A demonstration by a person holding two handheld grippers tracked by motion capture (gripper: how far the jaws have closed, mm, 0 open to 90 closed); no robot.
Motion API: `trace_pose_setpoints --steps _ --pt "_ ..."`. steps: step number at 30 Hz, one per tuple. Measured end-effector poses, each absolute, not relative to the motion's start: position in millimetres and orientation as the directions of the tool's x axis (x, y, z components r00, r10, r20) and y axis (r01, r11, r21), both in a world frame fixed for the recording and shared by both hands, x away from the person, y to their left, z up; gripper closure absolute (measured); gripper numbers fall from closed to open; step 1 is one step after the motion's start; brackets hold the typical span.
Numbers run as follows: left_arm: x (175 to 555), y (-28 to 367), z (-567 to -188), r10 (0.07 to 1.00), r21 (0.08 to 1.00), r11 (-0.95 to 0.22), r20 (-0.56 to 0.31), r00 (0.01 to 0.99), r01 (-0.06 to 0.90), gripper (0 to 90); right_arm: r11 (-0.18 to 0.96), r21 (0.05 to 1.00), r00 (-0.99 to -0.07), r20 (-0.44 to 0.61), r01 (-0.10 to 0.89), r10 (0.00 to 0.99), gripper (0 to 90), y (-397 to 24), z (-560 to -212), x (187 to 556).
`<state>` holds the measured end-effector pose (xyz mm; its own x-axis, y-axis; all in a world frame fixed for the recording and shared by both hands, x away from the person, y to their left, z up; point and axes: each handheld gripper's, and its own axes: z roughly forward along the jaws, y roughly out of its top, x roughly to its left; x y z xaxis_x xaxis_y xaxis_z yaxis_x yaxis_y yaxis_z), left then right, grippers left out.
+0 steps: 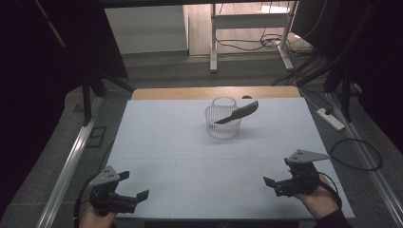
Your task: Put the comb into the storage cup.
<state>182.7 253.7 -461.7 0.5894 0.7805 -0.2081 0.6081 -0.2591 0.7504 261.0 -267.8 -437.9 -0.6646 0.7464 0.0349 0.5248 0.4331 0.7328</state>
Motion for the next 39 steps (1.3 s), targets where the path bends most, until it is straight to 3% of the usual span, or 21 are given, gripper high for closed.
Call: trace_pose_setpoints --steps 39 --pt "182.3 253.8 -461.1 0.796 0.751 -0.256 -0.193 0.574 0.608 0.0 0.401 0.724 -0.606 0.028 0.56 0.795 0.0 -301.5 -441.2 240.2"
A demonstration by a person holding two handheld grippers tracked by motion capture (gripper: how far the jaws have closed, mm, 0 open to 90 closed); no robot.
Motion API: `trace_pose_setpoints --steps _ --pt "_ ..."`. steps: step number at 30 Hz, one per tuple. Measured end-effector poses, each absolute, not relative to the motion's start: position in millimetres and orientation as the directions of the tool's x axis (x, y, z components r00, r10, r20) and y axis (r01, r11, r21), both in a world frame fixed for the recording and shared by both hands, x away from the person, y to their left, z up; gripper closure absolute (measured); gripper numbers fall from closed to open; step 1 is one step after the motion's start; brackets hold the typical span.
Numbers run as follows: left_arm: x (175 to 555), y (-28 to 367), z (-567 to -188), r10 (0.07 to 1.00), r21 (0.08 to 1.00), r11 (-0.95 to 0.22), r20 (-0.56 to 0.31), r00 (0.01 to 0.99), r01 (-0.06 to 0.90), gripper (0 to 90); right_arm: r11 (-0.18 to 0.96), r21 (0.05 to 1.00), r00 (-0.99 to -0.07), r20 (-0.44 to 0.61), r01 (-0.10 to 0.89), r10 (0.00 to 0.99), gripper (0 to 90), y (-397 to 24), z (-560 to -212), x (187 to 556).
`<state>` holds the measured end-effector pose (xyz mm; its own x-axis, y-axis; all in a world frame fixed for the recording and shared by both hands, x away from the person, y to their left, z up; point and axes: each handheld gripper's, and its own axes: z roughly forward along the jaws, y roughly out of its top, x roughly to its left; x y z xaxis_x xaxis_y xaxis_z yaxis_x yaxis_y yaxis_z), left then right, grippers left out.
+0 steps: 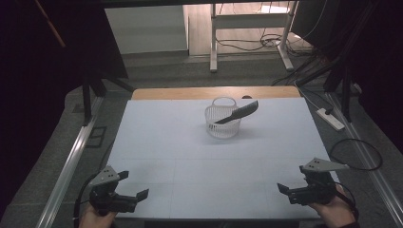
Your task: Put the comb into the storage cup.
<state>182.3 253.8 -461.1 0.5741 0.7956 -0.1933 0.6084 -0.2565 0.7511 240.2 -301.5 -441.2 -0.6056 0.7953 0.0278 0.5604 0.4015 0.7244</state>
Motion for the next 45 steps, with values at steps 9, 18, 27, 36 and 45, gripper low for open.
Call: trace_pose_setpoints --steps 9,18,27,36,45 --pt "182.3 254.0 -461.0 0.8 0.75 -0.257 -0.189 0.57 0.609 0.0 0.387 0.727 -0.583 0.023 0.567 0.812 0.0 -308.3 -440.0 234.8" --pt "182.1 254.9 -460.9 0.805 0.75 -0.255 -0.185 0.564 0.61 0.0 0.379 0.724 -0.563 0.014 0.576 0.826 0.0 -315.2 -440.6 230.0" --pt "180.2 258.1 -460.5 0.814 0.754 -0.244 -0.184 0.552 0.61 0.0 0.367 0.723 -0.542 0.011 0.585 0.841 0.0 -322.8 -441.5 225.4" --pt "179.2 259.1 -460.1 0.818 0.754 -0.247 -0.175 0.548 0.609 0.0 0.355 0.723 -0.525 0.011 0.592 0.851 0.0 -329.1 -441.2 221.6" --pt "178.6 259.7 -460.0 0.826 0.752 -0.251 -0.162 0.54 0.609 0.2 0.366 0.707 -0.513 -0.005 0.605 0.858 0.0 -331.5 -440.8 218.9"
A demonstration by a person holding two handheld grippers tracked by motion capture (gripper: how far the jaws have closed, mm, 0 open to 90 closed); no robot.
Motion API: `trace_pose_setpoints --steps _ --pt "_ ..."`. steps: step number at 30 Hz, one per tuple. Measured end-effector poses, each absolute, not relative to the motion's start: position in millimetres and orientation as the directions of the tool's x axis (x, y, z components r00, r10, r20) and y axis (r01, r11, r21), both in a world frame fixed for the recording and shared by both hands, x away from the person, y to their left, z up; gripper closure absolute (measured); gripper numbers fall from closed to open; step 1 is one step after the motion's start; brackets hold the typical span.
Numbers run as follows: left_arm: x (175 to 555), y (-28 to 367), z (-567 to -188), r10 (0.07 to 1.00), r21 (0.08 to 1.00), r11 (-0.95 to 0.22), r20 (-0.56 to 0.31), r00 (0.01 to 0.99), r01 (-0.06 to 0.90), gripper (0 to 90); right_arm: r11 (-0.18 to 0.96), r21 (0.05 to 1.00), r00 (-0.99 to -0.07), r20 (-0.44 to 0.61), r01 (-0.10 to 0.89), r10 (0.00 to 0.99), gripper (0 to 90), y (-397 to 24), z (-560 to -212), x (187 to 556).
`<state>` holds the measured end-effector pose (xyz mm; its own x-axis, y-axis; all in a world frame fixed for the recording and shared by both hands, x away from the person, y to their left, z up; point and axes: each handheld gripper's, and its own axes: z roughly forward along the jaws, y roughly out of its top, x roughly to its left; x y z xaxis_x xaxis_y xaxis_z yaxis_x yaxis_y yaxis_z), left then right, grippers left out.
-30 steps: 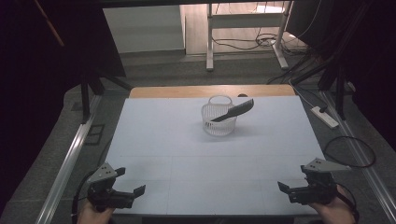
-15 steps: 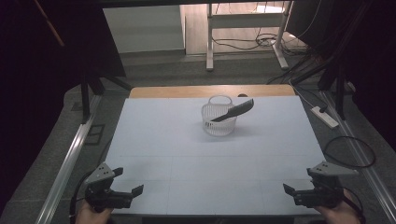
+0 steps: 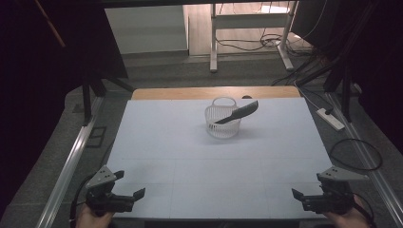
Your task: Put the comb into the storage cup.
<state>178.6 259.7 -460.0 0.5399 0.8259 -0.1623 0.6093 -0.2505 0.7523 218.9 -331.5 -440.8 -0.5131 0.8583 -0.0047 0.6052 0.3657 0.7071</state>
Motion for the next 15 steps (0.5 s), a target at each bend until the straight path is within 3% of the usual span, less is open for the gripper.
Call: trace_pose_setpoints --steps 15 --pt "177.6 262.1 -460.3 0.841 0.745 -0.248 -0.151 0.519 0.619 0.5 0.377 0.672 -0.499 -0.013 0.637 0.866 0.0 -332.0 -442.0 217.9"
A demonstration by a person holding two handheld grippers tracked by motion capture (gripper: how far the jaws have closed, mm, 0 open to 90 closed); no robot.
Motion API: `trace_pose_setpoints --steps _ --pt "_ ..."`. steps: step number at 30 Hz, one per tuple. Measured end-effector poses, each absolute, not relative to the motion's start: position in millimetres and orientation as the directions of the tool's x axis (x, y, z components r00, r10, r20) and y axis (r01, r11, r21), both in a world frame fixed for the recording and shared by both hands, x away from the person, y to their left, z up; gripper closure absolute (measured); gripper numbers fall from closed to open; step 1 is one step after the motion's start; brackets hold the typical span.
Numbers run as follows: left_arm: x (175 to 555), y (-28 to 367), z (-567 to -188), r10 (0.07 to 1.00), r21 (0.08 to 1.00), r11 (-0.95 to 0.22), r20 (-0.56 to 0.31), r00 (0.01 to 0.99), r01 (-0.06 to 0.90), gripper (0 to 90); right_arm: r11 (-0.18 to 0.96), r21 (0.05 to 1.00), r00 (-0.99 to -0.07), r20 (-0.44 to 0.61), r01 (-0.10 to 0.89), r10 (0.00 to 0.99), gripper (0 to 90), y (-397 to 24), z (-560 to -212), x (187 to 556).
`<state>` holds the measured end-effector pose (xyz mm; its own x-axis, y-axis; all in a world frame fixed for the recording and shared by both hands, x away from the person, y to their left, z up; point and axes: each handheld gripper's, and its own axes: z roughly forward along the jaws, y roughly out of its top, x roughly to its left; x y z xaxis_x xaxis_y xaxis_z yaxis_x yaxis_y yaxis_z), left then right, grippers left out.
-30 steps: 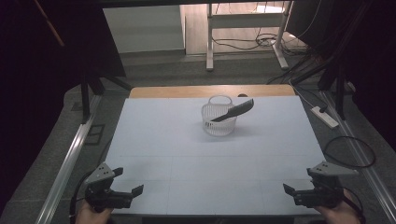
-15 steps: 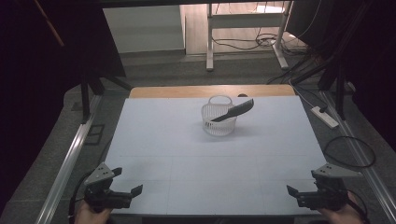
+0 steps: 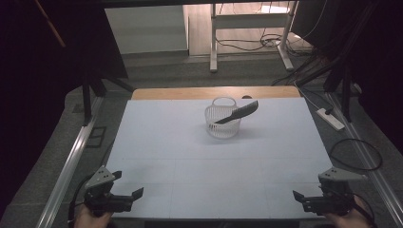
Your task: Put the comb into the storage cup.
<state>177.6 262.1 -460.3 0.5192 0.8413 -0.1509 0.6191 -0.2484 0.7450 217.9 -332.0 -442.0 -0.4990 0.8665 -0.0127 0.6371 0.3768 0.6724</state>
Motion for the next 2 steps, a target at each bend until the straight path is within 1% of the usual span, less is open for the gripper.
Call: trace_pose_setpoints --steps 2 --pt "178.2 261.7 -460.0 0.841 0.745 -0.246 -0.154 0.519 0.62 0.6 0.381 0.669 -0.5 -0.017 0.638 0.866 0.0 -332.2 -442.5 218.3"
